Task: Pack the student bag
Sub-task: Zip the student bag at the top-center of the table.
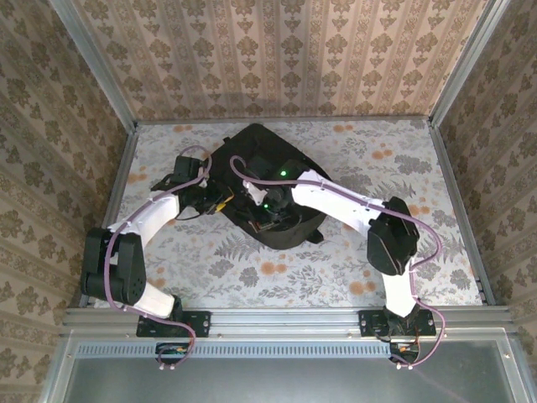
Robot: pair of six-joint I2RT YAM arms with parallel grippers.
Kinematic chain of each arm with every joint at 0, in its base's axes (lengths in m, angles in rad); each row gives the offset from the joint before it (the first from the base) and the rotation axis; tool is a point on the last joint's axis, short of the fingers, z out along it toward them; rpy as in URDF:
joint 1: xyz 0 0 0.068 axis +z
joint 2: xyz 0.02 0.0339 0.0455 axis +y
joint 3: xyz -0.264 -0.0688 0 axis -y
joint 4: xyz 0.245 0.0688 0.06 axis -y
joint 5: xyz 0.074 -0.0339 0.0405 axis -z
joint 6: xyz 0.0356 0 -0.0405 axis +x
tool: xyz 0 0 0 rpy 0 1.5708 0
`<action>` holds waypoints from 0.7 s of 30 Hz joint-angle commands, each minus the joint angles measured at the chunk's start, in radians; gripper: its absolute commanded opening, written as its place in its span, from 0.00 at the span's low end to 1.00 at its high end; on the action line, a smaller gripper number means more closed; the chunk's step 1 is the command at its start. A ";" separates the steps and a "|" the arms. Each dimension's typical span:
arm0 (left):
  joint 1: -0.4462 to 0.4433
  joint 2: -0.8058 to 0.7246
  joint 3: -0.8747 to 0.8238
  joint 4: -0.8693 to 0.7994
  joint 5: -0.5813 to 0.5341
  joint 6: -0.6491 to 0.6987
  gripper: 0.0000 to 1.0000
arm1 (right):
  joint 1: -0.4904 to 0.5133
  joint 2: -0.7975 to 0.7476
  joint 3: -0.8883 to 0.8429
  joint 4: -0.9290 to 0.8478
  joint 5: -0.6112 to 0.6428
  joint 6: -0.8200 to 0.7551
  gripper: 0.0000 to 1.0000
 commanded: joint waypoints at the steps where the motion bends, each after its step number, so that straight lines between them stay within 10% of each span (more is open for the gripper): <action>1: 0.018 0.000 0.007 -0.030 -0.044 0.014 0.32 | 0.001 -0.096 -0.080 -0.026 -0.010 0.038 0.00; 7: 0.018 0.011 0.009 -0.048 -0.086 0.022 0.00 | -0.014 -0.173 -0.184 0.038 -0.025 0.068 0.00; 13: 0.019 0.015 0.035 -0.073 -0.132 0.028 0.00 | -0.006 -0.240 -0.243 0.043 -0.005 -0.018 0.00; 21: 0.014 0.017 0.058 -0.092 -0.139 0.028 0.00 | 0.092 -0.319 -0.318 0.089 0.390 -0.420 0.00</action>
